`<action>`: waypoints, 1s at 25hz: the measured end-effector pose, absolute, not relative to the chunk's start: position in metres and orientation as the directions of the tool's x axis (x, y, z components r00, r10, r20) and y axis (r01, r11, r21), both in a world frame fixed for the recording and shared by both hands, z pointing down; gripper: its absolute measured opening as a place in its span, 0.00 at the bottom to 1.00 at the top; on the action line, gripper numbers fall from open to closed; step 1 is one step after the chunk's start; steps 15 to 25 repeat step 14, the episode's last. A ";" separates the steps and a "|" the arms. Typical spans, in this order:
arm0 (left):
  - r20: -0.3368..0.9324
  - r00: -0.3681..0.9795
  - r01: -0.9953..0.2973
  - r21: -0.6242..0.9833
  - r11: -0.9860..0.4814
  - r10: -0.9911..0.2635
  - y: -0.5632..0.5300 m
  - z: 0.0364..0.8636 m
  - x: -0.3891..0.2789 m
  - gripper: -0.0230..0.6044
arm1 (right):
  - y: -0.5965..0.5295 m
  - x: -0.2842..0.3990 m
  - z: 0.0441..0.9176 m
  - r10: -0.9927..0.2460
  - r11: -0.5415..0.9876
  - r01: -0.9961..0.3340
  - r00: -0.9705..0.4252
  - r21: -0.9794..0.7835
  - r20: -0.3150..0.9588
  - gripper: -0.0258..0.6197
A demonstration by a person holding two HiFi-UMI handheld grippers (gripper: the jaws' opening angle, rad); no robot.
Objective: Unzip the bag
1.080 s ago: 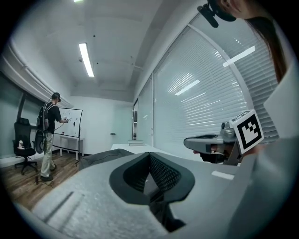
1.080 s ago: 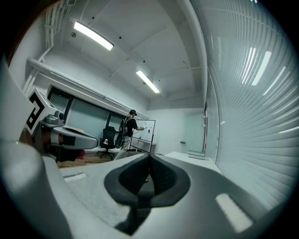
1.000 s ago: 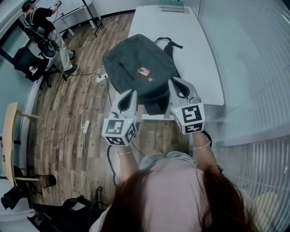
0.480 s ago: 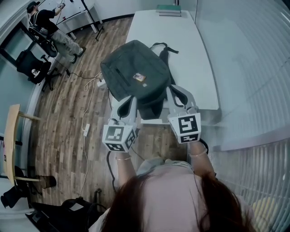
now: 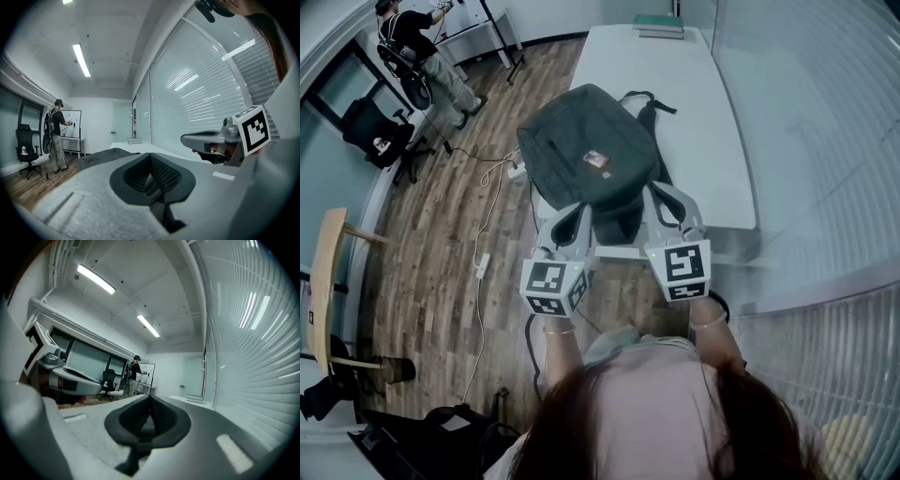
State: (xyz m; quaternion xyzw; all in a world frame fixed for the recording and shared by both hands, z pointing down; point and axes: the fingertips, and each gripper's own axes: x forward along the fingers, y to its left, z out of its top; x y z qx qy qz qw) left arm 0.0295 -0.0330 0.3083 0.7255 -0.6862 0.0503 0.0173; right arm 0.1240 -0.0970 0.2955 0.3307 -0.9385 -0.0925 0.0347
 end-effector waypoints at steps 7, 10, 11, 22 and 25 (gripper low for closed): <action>0.069 0.069 -0.996 -0.045 -0.072 -0.995 -0.026 0.305 0.040 0.05 | -0.088 0.122 0.297 -0.620 0.770 -0.602 -0.784 0.210 0.025 0.04; 0.064 0.078 -0.996 -0.047 -0.081 -0.995 -0.026 0.304 0.043 0.05 | -0.085 0.121 0.292 -0.611 0.773 -0.593 -0.791 0.226 0.014 0.04; 0.063 0.079 -0.995 -0.049 -0.082 -0.995 -0.025 0.304 0.043 0.05 | -0.084 0.120 0.291 -0.610 0.772 -0.591 -0.793 0.234 0.011 0.04; 0.058 0.076 -0.996 -0.052 -0.079 -0.995 -0.023 0.306 0.043 0.05 | -0.080 0.120 0.290 -0.610 0.767 -0.589 -0.792 0.253 0.007 0.04; 0.058 0.076 -0.996 -0.052 -0.079 -0.995 -0.023 0.306 0.043 0.05 | -0.080 0.120 0.290 -0.610 0.767 -0.589 -0.792 0.253 0.007 0.04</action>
